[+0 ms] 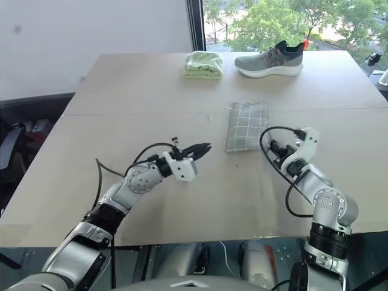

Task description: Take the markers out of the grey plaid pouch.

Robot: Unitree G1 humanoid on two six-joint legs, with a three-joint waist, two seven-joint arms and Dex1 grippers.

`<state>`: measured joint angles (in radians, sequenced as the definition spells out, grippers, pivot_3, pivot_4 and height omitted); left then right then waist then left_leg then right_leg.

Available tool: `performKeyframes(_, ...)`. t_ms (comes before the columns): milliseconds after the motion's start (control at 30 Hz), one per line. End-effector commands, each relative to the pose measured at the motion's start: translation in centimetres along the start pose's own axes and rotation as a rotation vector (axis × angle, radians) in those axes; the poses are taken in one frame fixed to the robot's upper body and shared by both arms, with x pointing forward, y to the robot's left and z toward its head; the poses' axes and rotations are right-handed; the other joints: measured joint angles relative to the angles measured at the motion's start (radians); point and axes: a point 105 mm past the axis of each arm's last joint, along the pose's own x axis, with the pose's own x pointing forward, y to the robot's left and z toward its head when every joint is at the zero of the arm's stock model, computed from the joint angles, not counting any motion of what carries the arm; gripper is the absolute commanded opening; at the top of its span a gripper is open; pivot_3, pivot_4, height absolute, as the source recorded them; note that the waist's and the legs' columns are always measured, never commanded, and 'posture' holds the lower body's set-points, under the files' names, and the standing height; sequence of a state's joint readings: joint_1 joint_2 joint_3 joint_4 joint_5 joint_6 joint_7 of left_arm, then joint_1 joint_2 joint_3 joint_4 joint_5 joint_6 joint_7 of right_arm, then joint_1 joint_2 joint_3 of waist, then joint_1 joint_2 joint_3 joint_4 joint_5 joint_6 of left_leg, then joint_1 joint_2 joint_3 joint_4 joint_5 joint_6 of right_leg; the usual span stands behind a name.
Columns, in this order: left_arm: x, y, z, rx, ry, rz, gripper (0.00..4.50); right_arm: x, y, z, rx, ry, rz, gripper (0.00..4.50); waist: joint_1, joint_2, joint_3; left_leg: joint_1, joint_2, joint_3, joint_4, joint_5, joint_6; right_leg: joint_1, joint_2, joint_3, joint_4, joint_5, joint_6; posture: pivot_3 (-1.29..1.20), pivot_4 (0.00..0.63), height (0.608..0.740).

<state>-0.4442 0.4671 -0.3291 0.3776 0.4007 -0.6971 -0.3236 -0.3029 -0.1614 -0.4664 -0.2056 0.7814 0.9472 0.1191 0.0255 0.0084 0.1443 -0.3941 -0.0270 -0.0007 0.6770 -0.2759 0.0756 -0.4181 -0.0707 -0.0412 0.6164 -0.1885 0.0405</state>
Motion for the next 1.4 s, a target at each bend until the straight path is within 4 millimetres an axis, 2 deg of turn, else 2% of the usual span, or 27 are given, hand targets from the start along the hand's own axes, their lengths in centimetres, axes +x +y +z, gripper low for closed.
performKeyframes(33,0.0,1.3,0.4,0.008,-0.017,0.043,0.24,0.0,1.8,0.8,-0.006,-0.021,0.078,0.02,-0.008,0.000,0.000,0.000,0.000,0.000,0.000,0.000,0.000,0.000,0.000,0.000,0.001,0.000,0.000,0.00,0.150,0.740)
performKeyframes(167,0.4,1.4,1.1,-0.028,-0.040,0.032,0.24,0.4,4.8,-0.7,-0.037,0.042,0.190,0.02,-0.017,0.000,0.000,0.001,0.000,0.001,0.000,0.000,0.000,-0.002,0.000,0.001,0.005,0.000,0.000,0.00,0.150,0.740)
performKeyframes(200,0.4,1.2,1.3,-0.030,-0.049,0.016,0.64,0.5,5.3,-1.0,-0.049,0.052,0.208,0.00,-0.019,0.000,0.000,0.001,0.001,0.001,0.000,0.000,0.001,-0.002,0.000,0.002,0.005,0.000,0.000,0.00,0.150,0.740)
performKeyframes(233,0.5,1.1,1.6,-0.036,-0.058,0.007,0.75,0.8,5.8,-1.4,-0.058,0.065,0.223,0.00,-0.020,0.000,0.000,0.001,0.001,0.001,0.000,0.000,0.001,-0.002,0.001,0.002,0.006,0.000,0.000,0.00,0.150,0.740)
performKeyframes(267,0.6,1.0,1.9,-0.042,-0.066,0.004,1.07,1.0,6.3,-1.8,-0.063,0.075,0.235,0.00,-0.020,0.000,0.000,0.002,0.001,0.001,0.000,0.000,0.001,-0.002,0.001,0.002,0.007,0.000,0.000,0.00,0.150,0.740)
performKeyframes(400,1.0,0.6,2.8,-0.067,-0.086,-0.012,2.84,1.5,8.3,-3.0,-0.068,0.109,0.295,0.00,-0.021,0.000,0.000,0.002,0.001,0.001,0.000,0.000,0.001,-0.002,0.001,0.002,0.007,0.000,0.000,0.00,0.150,0.740)
performKeyframes(600,1.2,0.1,3.1,-0.077,-0.085,-0.031,2.84,1.7,10.8,-3.8,-0.070,0.134,0.373,0.00,-0.019,0.000,0.000,0.001,0.000,0.001,0.000,0.000,0.000,-0.003,0.001,0.002,0.007,0.000,0.000,0.00,0.150,0.740)
performKeyframes(733,1.4,0.6,2.3,-0.044,-0.050,-0.014,2.84,1.3,11.7,-4.1,-0.079,0.154,0.414,0.00,-0.018,0.000,0.000,0.001,0.000,0.001,0.000,0.000,0.001,-0.003,0.001,0.002,0.007,0.000,0.000,0.00,0.150,0.740)
performKeyframes(1133,2.3,2.0,0.9,-0.023,0.014,0.085,2.84,0.4,11.4,-4.7,-0.076,0.176,0.405,0.00,-0.014,0.000,0.000,0.001,0.000,0.001,0.000,0.000,0.001,-0.003,0.001,0.002,0.007,0.000,0.000,0.00,0.150,0.740)
performKeyframes(1400,3.5,1.3,0.5,0.005,0.020,0.067,2.84,-0.1,11.6,-4.7,-0.070,0.172,0.412,0.00,-0.014,0.000,0.000,0.001,0.000,0.001,0.000,0.000,0.001,-0.003,0.001,0.002,0.007,0.000,0.000,0.00,0.150,0.740)
